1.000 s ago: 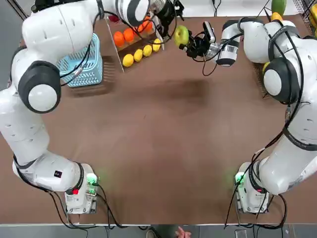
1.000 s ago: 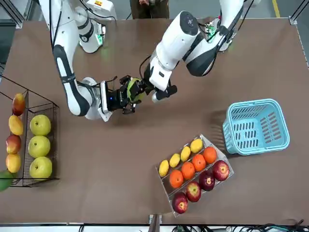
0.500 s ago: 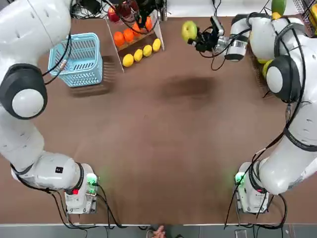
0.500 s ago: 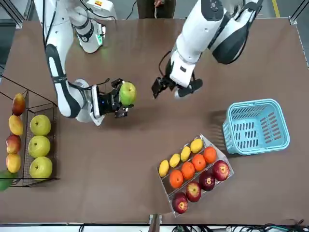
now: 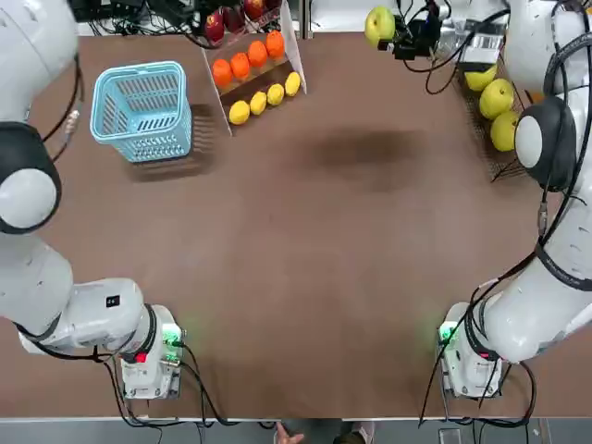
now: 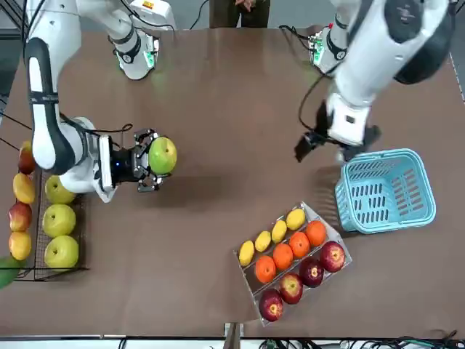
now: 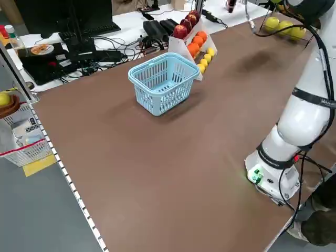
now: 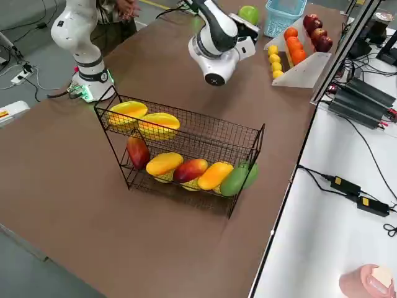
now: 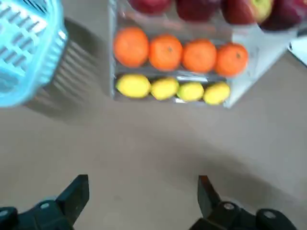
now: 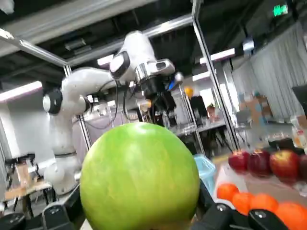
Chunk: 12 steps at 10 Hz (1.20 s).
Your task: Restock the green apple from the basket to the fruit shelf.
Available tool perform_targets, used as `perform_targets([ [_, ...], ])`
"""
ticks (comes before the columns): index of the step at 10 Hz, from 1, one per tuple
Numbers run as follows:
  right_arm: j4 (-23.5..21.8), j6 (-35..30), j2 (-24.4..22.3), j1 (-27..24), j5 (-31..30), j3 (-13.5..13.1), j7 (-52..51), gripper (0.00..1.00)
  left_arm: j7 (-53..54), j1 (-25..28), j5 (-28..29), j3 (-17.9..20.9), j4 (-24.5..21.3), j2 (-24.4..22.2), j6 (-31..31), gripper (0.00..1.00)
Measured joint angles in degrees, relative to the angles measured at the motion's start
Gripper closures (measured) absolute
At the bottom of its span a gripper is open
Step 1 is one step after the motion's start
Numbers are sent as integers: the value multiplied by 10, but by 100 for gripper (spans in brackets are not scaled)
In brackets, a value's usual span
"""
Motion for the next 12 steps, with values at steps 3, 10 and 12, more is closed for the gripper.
perform_targets([
  [3,92,33,-4,1,-129,-49,94,11,157,0,1,104,3,-19,-63,0],
  [10,245,82,-7,11,-391,-88,315,11,408,-172,-1,379,89,-43,-218,0],
  [12,268,91,-7,15,-465,-91,392,11,472,-173,-12,379,97,-43,-235,0],
])
